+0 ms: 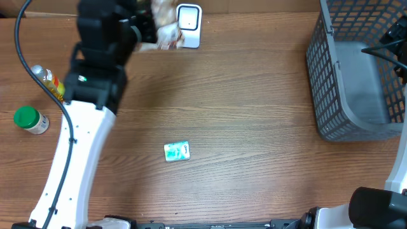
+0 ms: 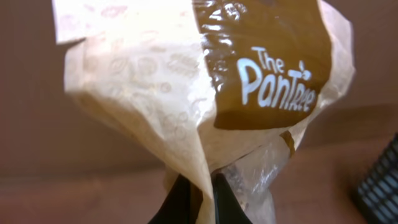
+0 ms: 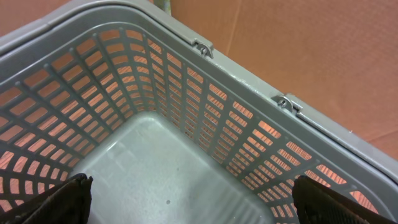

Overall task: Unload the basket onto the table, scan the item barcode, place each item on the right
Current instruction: 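Lift the brown pouch and hold it at the white scanner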

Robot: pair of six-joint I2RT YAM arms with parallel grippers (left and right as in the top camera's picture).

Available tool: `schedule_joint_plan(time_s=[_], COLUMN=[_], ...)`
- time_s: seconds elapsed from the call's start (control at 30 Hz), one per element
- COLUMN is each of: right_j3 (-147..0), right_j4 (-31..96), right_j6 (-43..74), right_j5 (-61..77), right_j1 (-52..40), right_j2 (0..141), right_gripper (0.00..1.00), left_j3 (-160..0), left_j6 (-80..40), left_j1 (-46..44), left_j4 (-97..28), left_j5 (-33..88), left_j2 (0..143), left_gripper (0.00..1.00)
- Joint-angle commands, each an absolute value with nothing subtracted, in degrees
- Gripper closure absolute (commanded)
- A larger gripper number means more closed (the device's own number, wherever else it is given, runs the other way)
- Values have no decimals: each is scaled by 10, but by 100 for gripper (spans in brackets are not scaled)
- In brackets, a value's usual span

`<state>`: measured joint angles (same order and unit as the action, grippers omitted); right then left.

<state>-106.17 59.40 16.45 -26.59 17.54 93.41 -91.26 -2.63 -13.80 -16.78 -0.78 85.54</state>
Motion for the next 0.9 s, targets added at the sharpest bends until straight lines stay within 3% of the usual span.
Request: schedule_joint_plan(time_s=[0.0, 0.13, 0.43, 0.6, 0.87], right_j3=[-1065, -1065, -1065, -1065, -1065], right_j4=[591, 591, 591, 591, 591], right_j6=[162, 162, 162, 162, 162], right_j5=[-274, -274, -274, -274, -274], right_j1=[175, 175, 175, 175, 175], right_j2=[933, 933, 933, 933, 933], right_gripper=[0, 0, 0, 0, 0], left_j3=[-910, -910, -910, -910, -910], left_j6=[158, 302, 469, 560, 711], left_j1=[-189, -235, -266, -269, -268], left_j4=[-138, -86, 132, 269, 359], left_j5=[-151, -243, -355, -332, -204], left_j2=[884, 932, 1089, 1169, 1261], left_gripper=[96, 96, 96, 95, 95])
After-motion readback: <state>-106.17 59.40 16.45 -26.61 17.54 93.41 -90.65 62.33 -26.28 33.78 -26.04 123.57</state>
